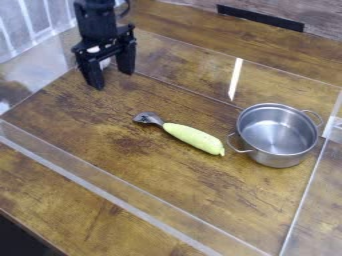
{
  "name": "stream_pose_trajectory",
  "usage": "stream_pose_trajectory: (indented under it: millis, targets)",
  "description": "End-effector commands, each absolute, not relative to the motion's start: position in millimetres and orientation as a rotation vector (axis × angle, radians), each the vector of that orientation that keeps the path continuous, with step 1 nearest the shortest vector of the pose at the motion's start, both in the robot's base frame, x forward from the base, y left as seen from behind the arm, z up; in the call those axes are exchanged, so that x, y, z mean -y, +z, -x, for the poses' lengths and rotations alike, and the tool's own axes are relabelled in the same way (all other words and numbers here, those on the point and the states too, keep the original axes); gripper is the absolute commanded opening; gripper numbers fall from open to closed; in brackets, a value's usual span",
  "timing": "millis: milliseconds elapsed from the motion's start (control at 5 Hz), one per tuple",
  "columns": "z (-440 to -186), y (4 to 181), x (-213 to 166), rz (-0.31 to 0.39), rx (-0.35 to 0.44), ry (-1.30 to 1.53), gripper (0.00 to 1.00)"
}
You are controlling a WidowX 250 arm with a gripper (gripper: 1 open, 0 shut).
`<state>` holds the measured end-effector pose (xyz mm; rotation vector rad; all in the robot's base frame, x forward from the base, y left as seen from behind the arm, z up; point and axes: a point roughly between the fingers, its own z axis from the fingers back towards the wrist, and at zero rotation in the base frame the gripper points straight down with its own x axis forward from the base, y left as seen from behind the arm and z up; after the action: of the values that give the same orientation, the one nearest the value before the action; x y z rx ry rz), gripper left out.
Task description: Remove the mushroom from the silver pot and put it on the table
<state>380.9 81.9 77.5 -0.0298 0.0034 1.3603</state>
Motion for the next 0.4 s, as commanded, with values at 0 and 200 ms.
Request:
stream_pose_trajectory:
  millis: [0,200]
  targets:
    - [-396.8,110.0,-68.3,0.08,0.074,1.295,1.0]
    - [-402.6,117.3,-73.8,0.076,0.081,1.338,1.0]
